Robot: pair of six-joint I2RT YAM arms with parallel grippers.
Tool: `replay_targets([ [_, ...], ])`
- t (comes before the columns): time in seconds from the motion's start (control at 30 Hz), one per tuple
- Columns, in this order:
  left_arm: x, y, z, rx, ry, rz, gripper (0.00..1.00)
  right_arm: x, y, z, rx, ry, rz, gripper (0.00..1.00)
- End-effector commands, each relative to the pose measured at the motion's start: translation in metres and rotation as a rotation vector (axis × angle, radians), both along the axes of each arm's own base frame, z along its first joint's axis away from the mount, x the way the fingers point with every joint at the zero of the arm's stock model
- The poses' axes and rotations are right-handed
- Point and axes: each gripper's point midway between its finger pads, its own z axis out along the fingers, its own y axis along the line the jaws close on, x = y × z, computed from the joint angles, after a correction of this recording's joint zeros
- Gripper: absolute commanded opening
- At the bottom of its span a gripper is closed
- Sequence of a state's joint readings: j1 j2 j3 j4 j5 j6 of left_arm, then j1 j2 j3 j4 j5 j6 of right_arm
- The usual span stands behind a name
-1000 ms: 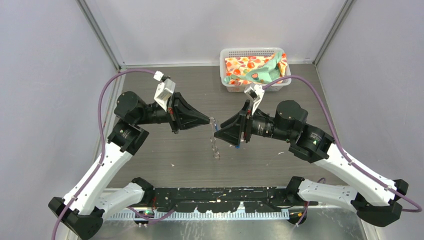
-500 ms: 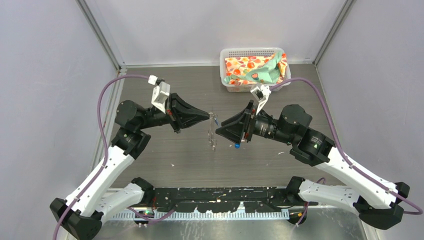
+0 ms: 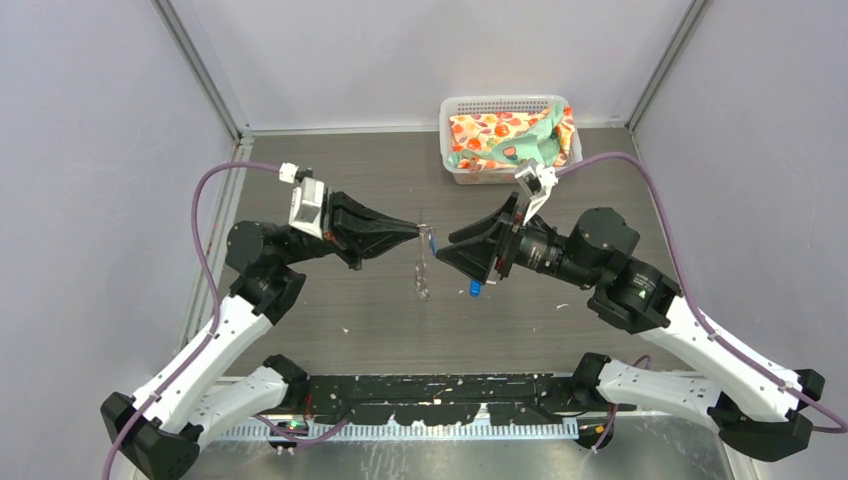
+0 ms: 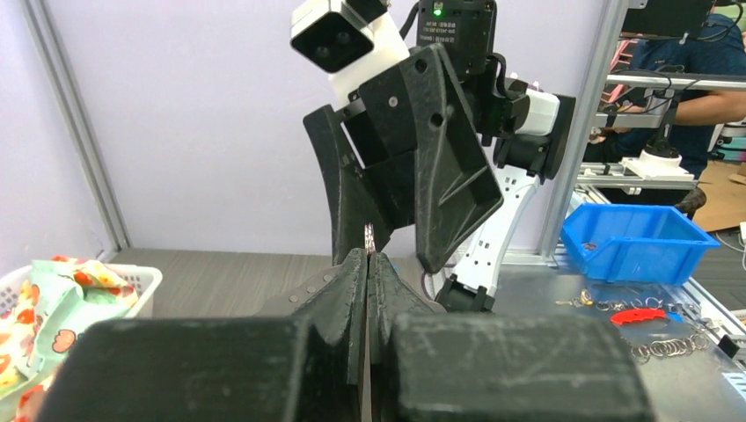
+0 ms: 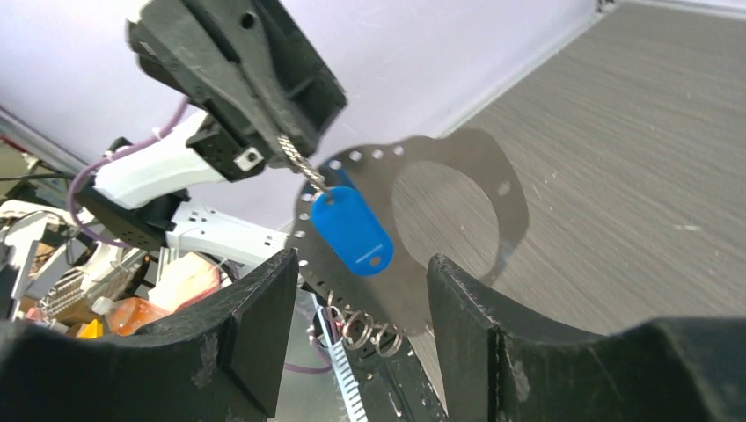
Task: Put the keys on the keyring
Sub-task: Adjust the key on the keyring.
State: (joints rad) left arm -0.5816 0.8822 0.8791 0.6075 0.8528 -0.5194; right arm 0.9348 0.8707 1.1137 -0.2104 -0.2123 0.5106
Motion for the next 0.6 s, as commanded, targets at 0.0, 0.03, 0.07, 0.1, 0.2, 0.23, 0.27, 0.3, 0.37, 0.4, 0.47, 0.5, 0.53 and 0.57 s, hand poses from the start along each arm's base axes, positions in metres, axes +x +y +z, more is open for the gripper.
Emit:
replay_targets([
  [0.0,-0.011,0.008,0.042,-0.103,-0.117,0.006,0.00,-0.013,-0.002,0.048,0.086,-0.127,0.060,0.61],
  [0.03,-0.011,0.008,0.044,-0.105,-0.115,0.006,0.00,-0.014,-0.002,0.050,0.089,-0.131,0.062,0.61],
  [0.07,-0.010,0.007,0.045,-0.107,-0.113,0.004,0.00,-0.013,-0.002,0.051,0.088,-0.135,0.060,0.61],
  [0.1,-0.010,0.007,0.046,-0.108,-0.112,0.002,0.00,-0.013,-0.002,0.053,0.087,-0.138,0.062,0.59],
  [0.2,-0.009,0.007,0.048,-0.110,-0.108,0.005,0.00,-0.015,0.003,0.055,0.082,-0.141,0.088,0.57],
  [0.23,-0.009,0.007,0.048,-0.109,-0.109,0.004,0.00,-0.016,0.003,0.056,0.082,-0.142,0.099,0.57],
  [0.27,-0.010,0.007,0.049,-0.110,-0.111,0.003,0.00,-0.016,0.006,0.055,0.076,-0.137,0.107,0.57],
  [0.3,-0.009,0.007,0.050,-0.111,-0.111,0.003,0.00,-0.016,0.008,0.054,0.074,-0.136,0.114,0.57],
  [0.37,-0.009,0.006,0.051,-0.111,-0.110,0.000,0.00,-0.014,0.011,0.052,0.066,-0.131,0.114,0.55],
  [0.4,-0.010,0.007,0.052,-0.112,-0.112,0.000,0.00,-0.013,0.012,0.051,0.064,-0.129,0.110,0.53],
  [0.47,-0.010,0.007,0.053,-0.114,-0.112,0.000,0.00,-0.010,0.012,0.049,0.061,-0.127,0.097,0.49],
  [0.5,-0.011,0.008,0.053,-0.114,-0.112,0.000,0.00,-0.008,0.013,0.049,0.060,-0.125,0.087,0.48],
  [0.53,-0.011,0.008,0.053,-0.114,-0.112,-0.002,0.00,-0.006,0.012,0.048,0.058,-0.123,0.080,0.48],
  [0.57,-0.011,0.008,0.053,-0.114,-0.111,-0.002,0.00,-0.005,0.013,0.047,0.057,-0.123,0.073,0.48],
])
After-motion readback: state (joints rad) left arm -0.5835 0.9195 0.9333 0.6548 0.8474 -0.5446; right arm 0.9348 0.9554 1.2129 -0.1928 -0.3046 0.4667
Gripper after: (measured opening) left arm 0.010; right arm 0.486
